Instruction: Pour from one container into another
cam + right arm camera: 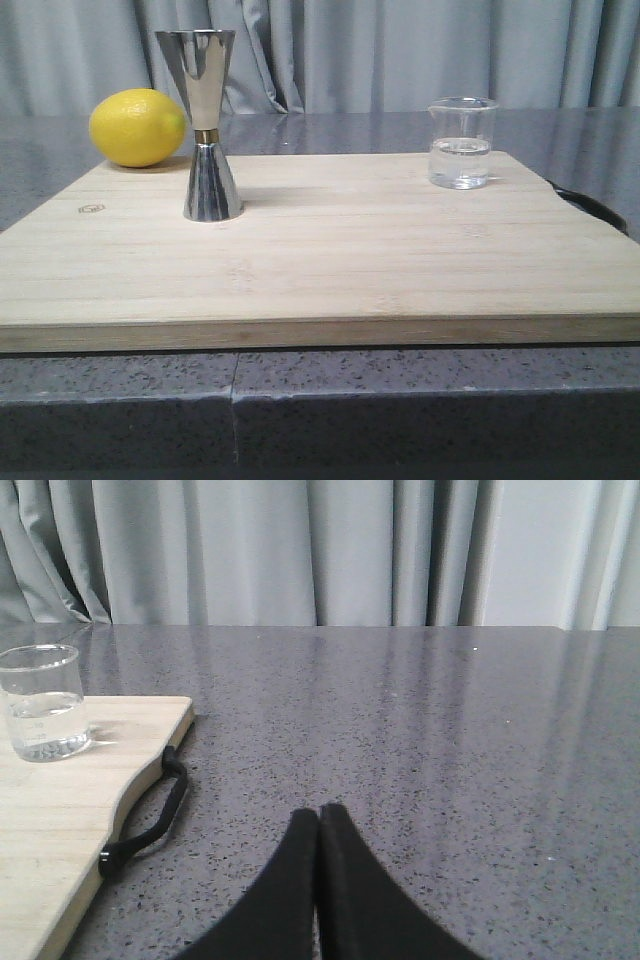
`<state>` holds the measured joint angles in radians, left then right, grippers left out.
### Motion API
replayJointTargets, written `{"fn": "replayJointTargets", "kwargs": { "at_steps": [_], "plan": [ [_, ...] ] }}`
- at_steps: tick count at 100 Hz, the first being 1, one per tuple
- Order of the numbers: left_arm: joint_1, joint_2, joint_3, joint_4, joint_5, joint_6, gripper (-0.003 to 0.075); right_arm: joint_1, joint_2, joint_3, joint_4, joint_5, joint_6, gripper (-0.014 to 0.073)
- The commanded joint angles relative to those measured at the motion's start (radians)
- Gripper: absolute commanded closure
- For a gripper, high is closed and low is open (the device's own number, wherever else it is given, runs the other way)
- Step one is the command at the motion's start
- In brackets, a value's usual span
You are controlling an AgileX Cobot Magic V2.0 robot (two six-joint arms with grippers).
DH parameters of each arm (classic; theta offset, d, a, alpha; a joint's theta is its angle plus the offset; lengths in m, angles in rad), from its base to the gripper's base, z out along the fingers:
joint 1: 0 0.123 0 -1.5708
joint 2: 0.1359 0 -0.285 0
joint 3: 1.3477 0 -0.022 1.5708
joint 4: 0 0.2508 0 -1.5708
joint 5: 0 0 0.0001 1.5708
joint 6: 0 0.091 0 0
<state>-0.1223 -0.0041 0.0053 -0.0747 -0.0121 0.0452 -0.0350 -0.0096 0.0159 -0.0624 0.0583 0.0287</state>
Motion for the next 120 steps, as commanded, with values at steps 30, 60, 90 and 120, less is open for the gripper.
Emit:
{"fn": "replayJointTargets", "kwargs": {
  "at_steps": [30, 60, 90, 120],
  "plan": [
    [0.002, -0.027, 0.038, -0.005, -0.072, -0.008, 0.0739, -0.006, -0.020, 0.028, -0.012, -0.083, 0.000, 0.0666],
    [0.002, -0.027, 0.038, -0.005, -0.072, -0.008, 0.0739, -0.006, -0.020, 0.028, -0.012, -0.103, 0.000, 0.0666],
    [0.002, -0.027, 0.036, -0.005, -0.077, -0.008, 0.0739, -0.006, -0.020, 0.028, -0.012, -0.107, 0.000, 0.0666],
    [0.002, -0.027, 0.036, -0.101, -0.095, -0.031, 0.0739, -0.006, -0.020, 0.028, -0.002, -0.235, 0.000, 0.0666]
  ]
}}
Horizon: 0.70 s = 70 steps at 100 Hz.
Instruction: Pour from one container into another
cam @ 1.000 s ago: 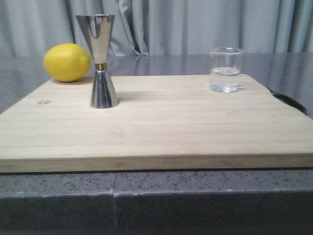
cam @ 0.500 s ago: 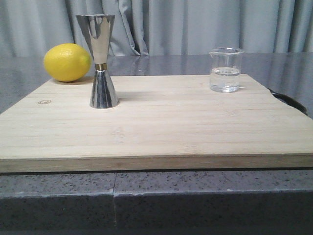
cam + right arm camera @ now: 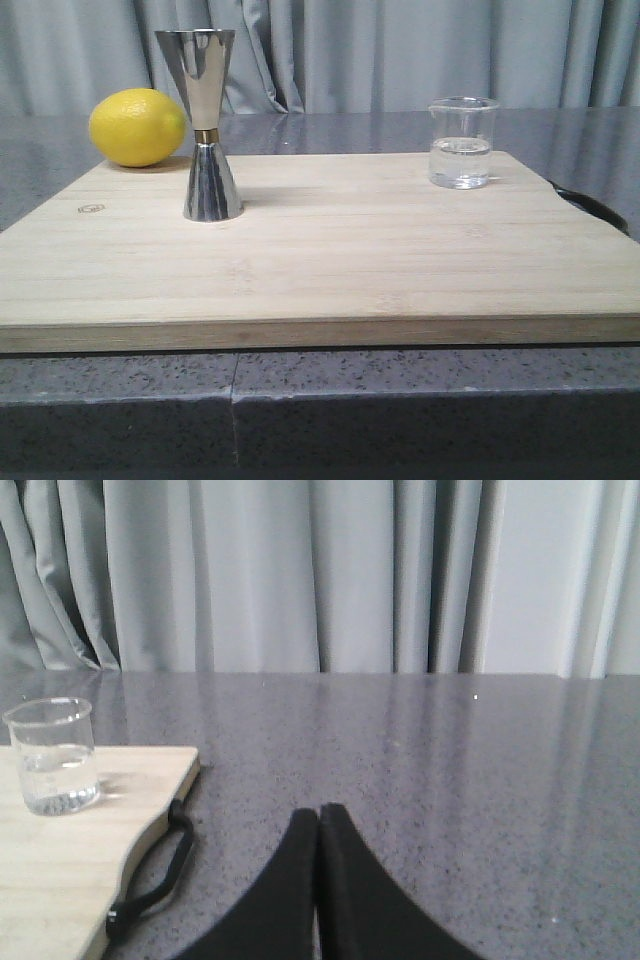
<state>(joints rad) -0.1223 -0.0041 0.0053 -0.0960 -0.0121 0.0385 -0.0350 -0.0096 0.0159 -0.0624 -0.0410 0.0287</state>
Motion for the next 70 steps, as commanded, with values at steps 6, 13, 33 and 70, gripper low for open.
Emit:
{"fn": "replayJointTargets", "kwargs": {
  "at_steps": [6, 13, 33, 70],
  "plan": [
    [0.002, -0.027, 0.031, -0.182, -0.116, -0.024, 0.0739, -0.006, -0.020, 0.023, 0.048, -0.161, 0.007, 0.0666],
    [0.002, -0.027, 0.011, -0.313, -0.112, -0.024, 0.0739, -0.006, -0.020, 0.001, 0.124, -0.150, 0.038, 0.0666],
    [0.000, -0.021, -0.134, -0.360, 0.106, -0.022, 0.0739, -0.006, -0.017, -0.160, 0.156, 0.117, 0.042, 0.0666],
    [0.000, 0.263, -0.475, -0.358, 0.415, 0.223, 0.0739, -0.006, 0.228, -0.475, 0.141, 0.374, 0.038, 0.0666]
  ]
}}
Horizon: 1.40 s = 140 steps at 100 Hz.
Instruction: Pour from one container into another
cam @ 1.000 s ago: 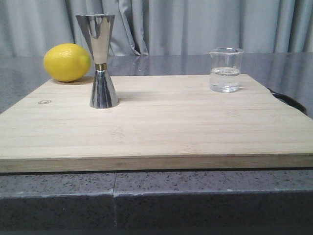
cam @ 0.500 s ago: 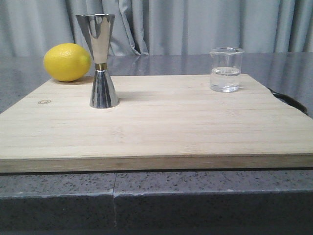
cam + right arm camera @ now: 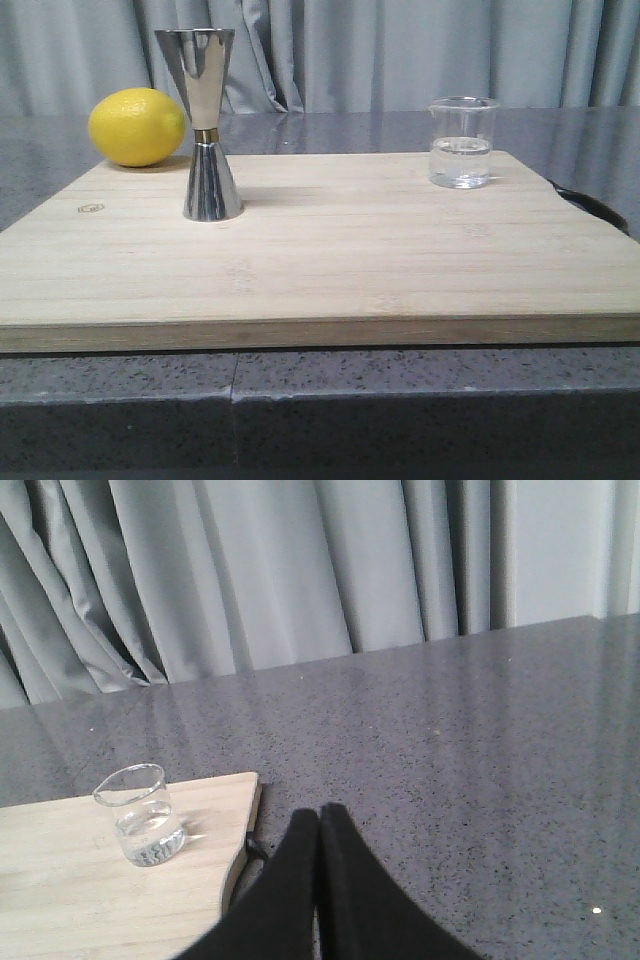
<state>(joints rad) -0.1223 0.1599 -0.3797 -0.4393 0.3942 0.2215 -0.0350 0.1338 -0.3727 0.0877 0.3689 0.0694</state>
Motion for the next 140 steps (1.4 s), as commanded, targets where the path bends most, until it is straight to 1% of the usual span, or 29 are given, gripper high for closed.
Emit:
{"fn": "replayJointTargets", "kwargs": {
  "at_steps": [1, 13, 23, 35, 47, 51, 56, 65, 76, 81, 86, 89, 94, 100, 109, 113, 119, 124, 129, 135, 140],
  "plan": [
    [0.000, 0.115, -0.095, -0.015, 0.012, 0.039, 0.0739, -0.006, 0.091, -0.090, -0.009, -0.036, -0.002, 0.0666],
    [0.000, 0.240, -0.151, -0.015, 0.030, 0.039, 0.0739, -0.006, 0.189, -0.137, -0.009, -0.047, -0.002, 0.0666],
    [0.000, 0.325, -0.173, -0.020, 0.019, 0.039, 0.0739, -0.006, 0.260, -0.146, 0.022, -0.051, -0.002, 0.0666],
    [0.000, 0.401, -0.180, -0.054, -0.003, 0.044, 0.0738, -0.006, 0.329, -0.146, 0.022, -0.046, -0.002, 0.0666],
    [0.000, 0.456, -0.180, -0.097, -0.032, 0.150, 0.0736, -0.006, 0.382, -0.146, 0.022, -0.054, -0.032, 0.0663],
    [0.000, 0.467, -0.180, -0.134, -0.042, 0.185, 0.0729, -0.006, 0.398, -0.146, 0.022, -0.061, -0.053, 0.0647],
    [0.000, 0.481, -0.180, -0.187, -0.062, 0.241, 0.0699, -0.006, 0.415, -0.146, 0.022, -0.071, -0.069, 0.0614],
    [0.000, 0.504, -0.180, -0.311, -0.085, 0.363, 0.0617, -0.002, 0.441, -0.146, 0.022, -0.104, -0.069, 0.0510],
    [0.000, 0.534, -0.180, -0.455, -0.098, 0.501, 0.0479, -0.002, 0.466, -0.146, 0.022, -0.154, -0.069, 0.0349],
    [0.000, 0.550, -0.180, -0.510, -0.098, 0.552, 0.0416, -0.002, 0.474, -0.146, 0.022, -0.176, -0.069, 0.0295],
    [0.000, 0.566, -0.180, -0.574, -0.098, 0.607, 0.0353, -0.002, 0.486, -0.146, 0.022, -0.191, -0.069, 0.0262],
    [0.000, 0.579, -0.180, -0.611, -0.098, 0.642, 0.0311, -0.002, 0.494, -0.146, 0.022, -0.196, -0.069, 0.0254],
    [0.000, 0.598, -0.180, -0.677, -0.091, 0.689, 0.0268, -0.002, 0.507, -0.146, 0.022, -0.197, -0.069, 0.0253],
    [0.000, 0.623, -0.180, -0.746, -0.069, 0.776, 0.0259, 0.000, 0.525, -0.146, 0.022, -0.197, -0.069, 0.0253],
    [0.000, 0.676, -0.180, -0.867, -0.007, 0.996, 0.0259, 0.018, 0.550, -0.146, 0.018, -0.201, -0.110, 0.0253],
    [0.000, 0.706, -0.180, -0.945, 0.026, 1.103, 0.0259, 0.032, 0.564, -0.142, 0.018, -0.220, -0.134, 0.0253],
    [0.000, 0.750, -0.180, -1.091, 0.080, 1.253, 0.0259, 0.060, 0.585, -0.136, 0.018, -0.255, -0.134, 0.0253],
    [0.000, 0.791, -0.180, -1.205, 0.131, 1.404, 0.0259, 0.088, 0.600, -0.125, 0.016, -0.300, -0.134, 0.0253],
    [0.000, 0.837, -0.180, -1.303, 0.188, 1.514, 0.0259, 0.119, 0.614, -0.112, 0.012, -0.346, -0.134, 0.0253],
    [0.000, 0.883, -0.180, -1.390, 0.246, 1.605, 0.0259, 0.161, 0.633, -0.098, -0.005, -0.397, -0.134, 0.0253],
    [0.000, 0.926, -0.180, -1.409, 0.300, 1.658, 0.0259, 0.190, 0.651, -0.090, -0.016, -0.428, -0.134, 0.0253]
  ]
}}
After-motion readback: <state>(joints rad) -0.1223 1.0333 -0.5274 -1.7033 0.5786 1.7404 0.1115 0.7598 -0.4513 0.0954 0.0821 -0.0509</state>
